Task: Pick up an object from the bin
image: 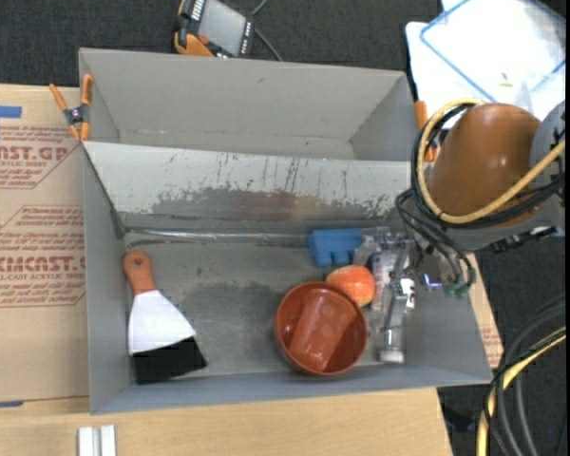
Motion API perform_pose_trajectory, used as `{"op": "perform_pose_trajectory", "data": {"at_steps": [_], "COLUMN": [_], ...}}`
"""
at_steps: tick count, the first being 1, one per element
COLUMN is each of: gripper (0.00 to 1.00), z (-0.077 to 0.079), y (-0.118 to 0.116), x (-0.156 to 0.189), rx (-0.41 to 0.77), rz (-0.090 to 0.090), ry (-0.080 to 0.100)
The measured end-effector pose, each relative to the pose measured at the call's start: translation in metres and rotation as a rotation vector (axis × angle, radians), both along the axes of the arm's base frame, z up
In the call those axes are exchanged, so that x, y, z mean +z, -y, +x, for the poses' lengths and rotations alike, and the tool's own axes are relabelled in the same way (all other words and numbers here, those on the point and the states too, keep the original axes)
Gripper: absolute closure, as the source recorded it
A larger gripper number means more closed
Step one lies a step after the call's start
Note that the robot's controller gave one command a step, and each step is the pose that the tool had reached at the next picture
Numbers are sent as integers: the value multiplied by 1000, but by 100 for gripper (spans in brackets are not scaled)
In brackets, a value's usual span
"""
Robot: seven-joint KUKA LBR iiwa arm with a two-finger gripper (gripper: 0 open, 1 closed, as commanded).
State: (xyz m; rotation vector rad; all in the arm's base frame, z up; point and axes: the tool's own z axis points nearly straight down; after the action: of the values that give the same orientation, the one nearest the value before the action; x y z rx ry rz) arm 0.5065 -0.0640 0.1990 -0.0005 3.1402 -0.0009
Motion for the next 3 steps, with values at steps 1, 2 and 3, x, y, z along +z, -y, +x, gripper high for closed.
{"op": "perform_pose_trajectory", "data": {"at_steps": [1, 2, 3], "gripper": [0, 0, 0], "z": [0, -3, 8], "y": [0, -1, -29], "x": [0, -72, -114], "rx": [0, 121, 127], "rz": [0, 0, 0], "ry": [0, 5, 9]}}
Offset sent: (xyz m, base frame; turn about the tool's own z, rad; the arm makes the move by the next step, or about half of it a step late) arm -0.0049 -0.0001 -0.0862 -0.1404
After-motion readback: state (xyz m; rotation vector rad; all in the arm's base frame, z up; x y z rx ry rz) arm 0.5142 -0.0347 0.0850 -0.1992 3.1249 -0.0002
